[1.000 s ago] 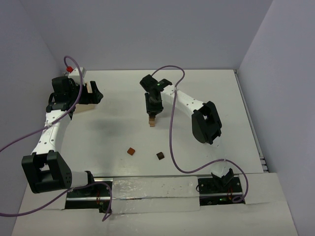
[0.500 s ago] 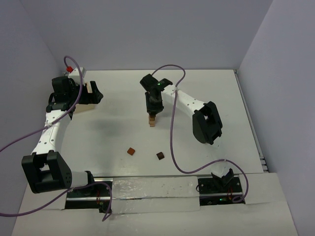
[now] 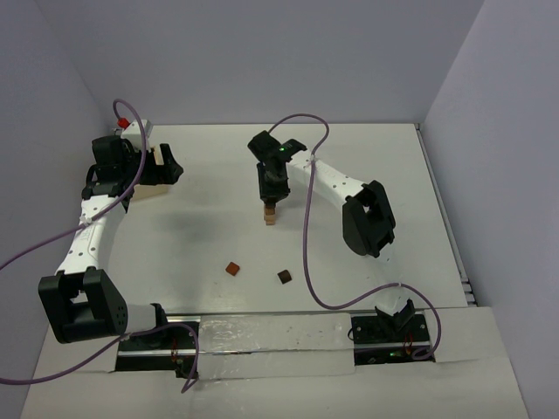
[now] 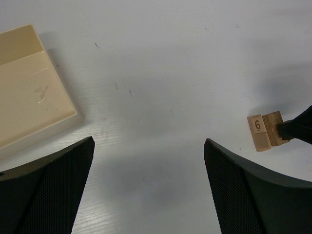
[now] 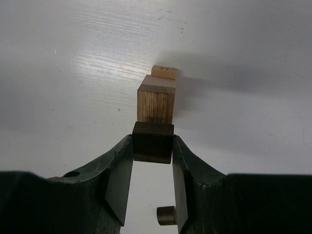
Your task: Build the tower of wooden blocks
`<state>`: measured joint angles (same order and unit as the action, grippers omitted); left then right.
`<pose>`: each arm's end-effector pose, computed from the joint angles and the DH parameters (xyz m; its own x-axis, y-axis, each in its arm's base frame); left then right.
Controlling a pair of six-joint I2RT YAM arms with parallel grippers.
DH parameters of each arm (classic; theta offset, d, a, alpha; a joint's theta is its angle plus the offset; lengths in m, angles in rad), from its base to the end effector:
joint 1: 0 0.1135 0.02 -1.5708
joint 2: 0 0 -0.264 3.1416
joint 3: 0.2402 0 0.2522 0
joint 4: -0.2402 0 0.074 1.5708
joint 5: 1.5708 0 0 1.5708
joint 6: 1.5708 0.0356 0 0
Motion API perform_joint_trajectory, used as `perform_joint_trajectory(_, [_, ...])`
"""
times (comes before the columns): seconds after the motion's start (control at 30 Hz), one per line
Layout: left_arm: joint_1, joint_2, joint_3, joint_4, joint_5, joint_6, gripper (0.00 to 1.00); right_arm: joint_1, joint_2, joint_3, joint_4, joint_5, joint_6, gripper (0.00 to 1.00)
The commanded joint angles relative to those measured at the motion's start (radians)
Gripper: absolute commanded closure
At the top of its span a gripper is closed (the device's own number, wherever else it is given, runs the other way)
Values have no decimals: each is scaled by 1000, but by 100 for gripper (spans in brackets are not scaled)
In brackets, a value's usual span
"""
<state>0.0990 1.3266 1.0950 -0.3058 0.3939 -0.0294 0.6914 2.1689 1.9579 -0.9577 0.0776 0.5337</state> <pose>0.3001 0.0161 0.3171 -0.5161 -0.0785 -0.8529 0.2217 0.9496 -0.2216 0.3589 0.2935 0.2383 -0.9218 -0.1046 -0.3732 -0.1665 0.9764 0.1377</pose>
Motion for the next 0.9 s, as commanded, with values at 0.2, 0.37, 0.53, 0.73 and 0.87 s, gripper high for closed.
perform_joint_trajectory(0.2, [-2, -2, 42, 16, 20, -10, 1, 12, -25, 38, -3, 16, -1, 62])
perform_joint_trajectory(0.37, [-2, 2, 45, 14, 22, -9, 1, 12, -17, 40, -1, 13, -3, 60])
perform_joint_trajectory(0.53, [-2, -1, 43, 13, 20, -9, 1, 12, -11, 39, -3, 13, -1, 58])
perform_joint_trajectory(0.73, [-2, -3, 43, 12, 22, -7, 1, 13, -3, 39, -3, 14, -3, 56])
perform_joint_trajectory(0.87, [-2, -2, 43, 11, 22, -7, 1, 14, 1, 41, -3, 10, -6, 54])
